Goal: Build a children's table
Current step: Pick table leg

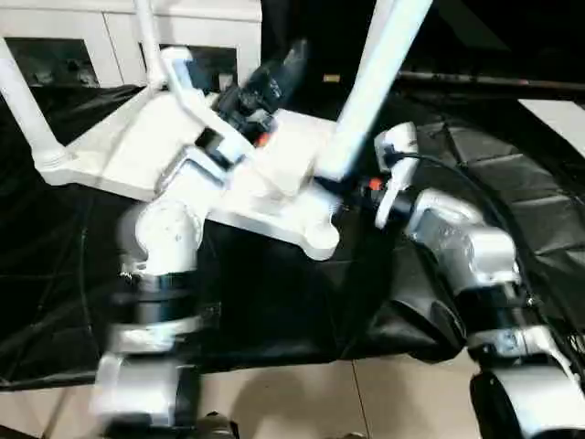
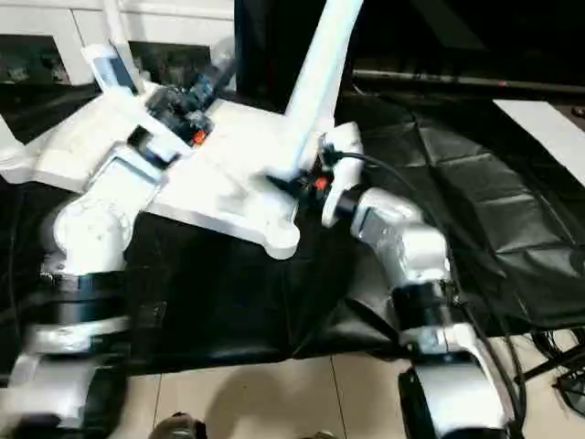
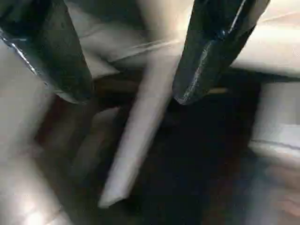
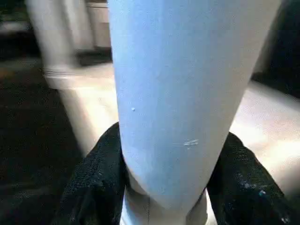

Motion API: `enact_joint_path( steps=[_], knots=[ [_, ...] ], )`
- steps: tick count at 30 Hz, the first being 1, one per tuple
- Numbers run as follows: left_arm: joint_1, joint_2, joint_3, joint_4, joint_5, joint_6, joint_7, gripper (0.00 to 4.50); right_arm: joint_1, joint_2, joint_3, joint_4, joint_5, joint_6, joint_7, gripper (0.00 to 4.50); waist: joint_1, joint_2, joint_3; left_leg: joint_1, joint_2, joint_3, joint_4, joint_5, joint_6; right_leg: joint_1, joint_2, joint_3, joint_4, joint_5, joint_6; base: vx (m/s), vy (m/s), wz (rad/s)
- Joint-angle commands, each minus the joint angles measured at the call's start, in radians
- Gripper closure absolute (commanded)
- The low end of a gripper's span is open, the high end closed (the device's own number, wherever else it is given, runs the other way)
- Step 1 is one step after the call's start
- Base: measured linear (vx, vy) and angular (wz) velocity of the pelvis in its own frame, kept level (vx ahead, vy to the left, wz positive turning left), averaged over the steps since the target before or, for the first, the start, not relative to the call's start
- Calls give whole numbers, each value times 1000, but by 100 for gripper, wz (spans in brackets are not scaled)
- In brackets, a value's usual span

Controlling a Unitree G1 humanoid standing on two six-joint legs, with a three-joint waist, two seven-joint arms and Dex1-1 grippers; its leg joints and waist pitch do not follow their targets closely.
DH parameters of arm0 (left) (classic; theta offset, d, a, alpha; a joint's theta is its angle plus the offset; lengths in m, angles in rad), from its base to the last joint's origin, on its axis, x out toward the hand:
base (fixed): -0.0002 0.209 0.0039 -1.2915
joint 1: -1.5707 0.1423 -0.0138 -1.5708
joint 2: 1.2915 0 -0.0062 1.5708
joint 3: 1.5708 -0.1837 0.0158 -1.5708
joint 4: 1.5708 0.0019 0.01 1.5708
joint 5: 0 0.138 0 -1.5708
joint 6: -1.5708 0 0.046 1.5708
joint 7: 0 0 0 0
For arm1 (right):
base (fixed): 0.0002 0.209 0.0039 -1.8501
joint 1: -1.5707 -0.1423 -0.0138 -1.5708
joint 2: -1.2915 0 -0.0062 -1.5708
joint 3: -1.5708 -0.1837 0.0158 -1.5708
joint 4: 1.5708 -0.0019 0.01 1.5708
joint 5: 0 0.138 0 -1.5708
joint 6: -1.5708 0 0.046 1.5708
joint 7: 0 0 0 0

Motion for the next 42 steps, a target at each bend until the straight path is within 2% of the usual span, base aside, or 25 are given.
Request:
enact_joint_path(
  steps=[1,11,12,14,16,18,19,20,21,24,26,28,29,30,31,32,33,34,35,36,37,38,39,40,42],
  knots=[
    [61,30,-55,-42,131,-45,35,129,39,-8,-26,-73,-47,-12,-83,261,-3,19,-91,29,18,-7,-78,-209,-77,51,-50,38,-81,-192,-98,0,0,0],
    [414,31,-54,-188,351,-141,275,129,338,62,-55,-275,-128,-53,-310,261,-22,44,-78,45,26,-19,-94,-394,-92,33,-22,24,-100,-263,-123,0,0,0],
    [414,21,-54,-184,353,-133,287,129,339,66,-47,-266,-146,-62,-329,261,-33,52,-76,63,44,-38,-104,-475,-106,26,1,7,-106,-269,-124,0,0,0],
    [409,7,-56,-186,365,-137,302,129,340,72,-40,-264,-167,-69,-350,261,-59,75,-71,70,166,-109,-180,-553,-39,28,0,-24,-31,-161,-169,0,0,0],
    [397,-21,-38,-186,339,-128,319,129,336,78,-42,-265,-164,-51,-360,261,-59,79,-67,62,196,-95,-210,-635,7,28,-10,-25,38,-144,-156,-37,-121,4],
    [391,-14,-54,-181,373,-115,338,129,334,81,-44,-270,-149,-42,-362,261,-54,40,-58,49,104,-28,-141,-638,30,23,-36,27,-41,-287,-147,-33,-172,7],
    [391,-11,-60,-181,381,-110,338,129,333,82,-45,-270,-145,-39,-362,261,-50,12,-61,49,-12,26,-12,-556,9,-2,-35,19,-134,-530,-88,-68,-187,-12],
    [394,-17,-73,-185,357,-106,304,129,331,77,-36,-271,-142,-35,-351,261,-16,-26,-85,-22,-58,21,115,-186,32,29,-99,68,-174,-1022,196,-68,-187,-12],
    [394,-17,-73,-185,357,-106,304,129,331,77,-36,-271,-142,-35,-351,261,-6,-26,-94,-58,-48,1,88,-151,26,62,-113,82,-135,-942,242,-14,-140,-23],
    [402,-37,-90,-194,345,-110,292,129,332,71,-21,-276,-139,-25,-322,261,-22,7,-84,-30,-23,-39,-20,-152,78,46,-52,19,-131,-485,160,-22,-93,-7],
    [403,-47,-91,-195,345,-108,296,129,331,69,-16,-279,-141,-21,-314,261,-27,40,-86,27,15,-52,-41,-296,68,52,-56,-16,-157,-496,66,-36,-65,-10],
    [406,-54,-92,-197,347,-107,302,129,331,66,-10,-282,-135,-15,-307,261,-29,44,-60,16,40,-98,-85,-535,68,102,-91,-78,-150,-626,13,-21,-11,12],
    [407,-55,-91,-199,348,-105,305,129,330,67,-8,-283,-130,-13,-302,261,-22,61,-53,-63,64,-133,-170,-749,45,173,-60,-56,42,-515,-50,-43,-23,24],
    [408,-55,-91,-200,348,-105,305,129,330,67,-8,-283,-129,-12,-302,261,-3,58,-51,-85,44,-133,-191,-825,37,179,-24,-21,110,-421,-58,-36,-25,52],
    [412,-57,-87,-208,346,-101,313,129,326,60,4,-280,-130,-13,-289,261,-7,9,-57,-34,-22,-77,-126,-677,75,132,-31,49,106,-649,-59,19,-81,73],
    [412,-57,-87,-208,346,-101,313,129,326,60,4,-280,-130,-13,-289,261,-21,-46,-47,58,-61,-59,81,-478,54,29,-116,51,-112,-1061,-19,19,-81,73],
    [413,-57,-86,-208,346,-101,314,129,326,59,5,-280,-130,-14,-288,261,-30,-5,-18,96,-74,-75,221,-272,58,-34,-220,39,-231,-1282,-75,102,-61,55],
    [417,-58,-85,-211,346,-98,315,129,324,58,10,-276,-134,-18,-280,261,-17,1,-35,-33,-45,-95,200,-201,49,145,-236,52,-164,-1136,-68,83,19,58],
    [420,-58,-84,-212,346,-98,315,129,323,59,11,-275,-135,-20,-277,261,-6,15,-42,12,-8,-92,139,-271,74,146,-233,22,-158,-969,-112,83,19,58],
    [423,-57,-86,-214,346,-95,310,129,323,65,5,-275,-129,-19,-280,261,-19,27,-48,104,-8,-70,85,-329,51,99,-148,26,-144,-874,-139,23,24,71],
    [428,-57,-89,-214,343,-96,299,129,325,70,-4,-275,-121,-19,-286,261,-26,31,-56,109,31,-84,-38,-320,62,122,-51,-21,-87,-542,-197,24,-2,46],
    [429,-58,-89,-214,342,-97,297,129,325,70,-5,-276,-119,-18,-287,261,-52,64,-69,201,126,-139,-92,-396,82,57,-36,-40,-2,-258,-192,24,-2,46],
    [430,-58,-89,-214,342,-97,294,129,326,70,-5,-276,-118,-18,-288,261,-52,64,-69,201,126,-139,-92,-396,82,57,-36,-40,-2,-258,-192,72,14,20],
    [431,-56,-92,-216,338,-96,283,129,328,68,-6,-281,-118,-16,-289,261,-74,58,-74,225,135,-157,-107,-350,174,3,-37,-28,58,-103,-99,105,37,9],
    [431,-56,-92,-217,338,-95,281,129,329,68,-6,-282,-118,-16,-290,261,-84,38,-71,205,72,-109,-91,-274,262,-10,-44,-10,33,-14,-75,104,23,9]
  ],
)
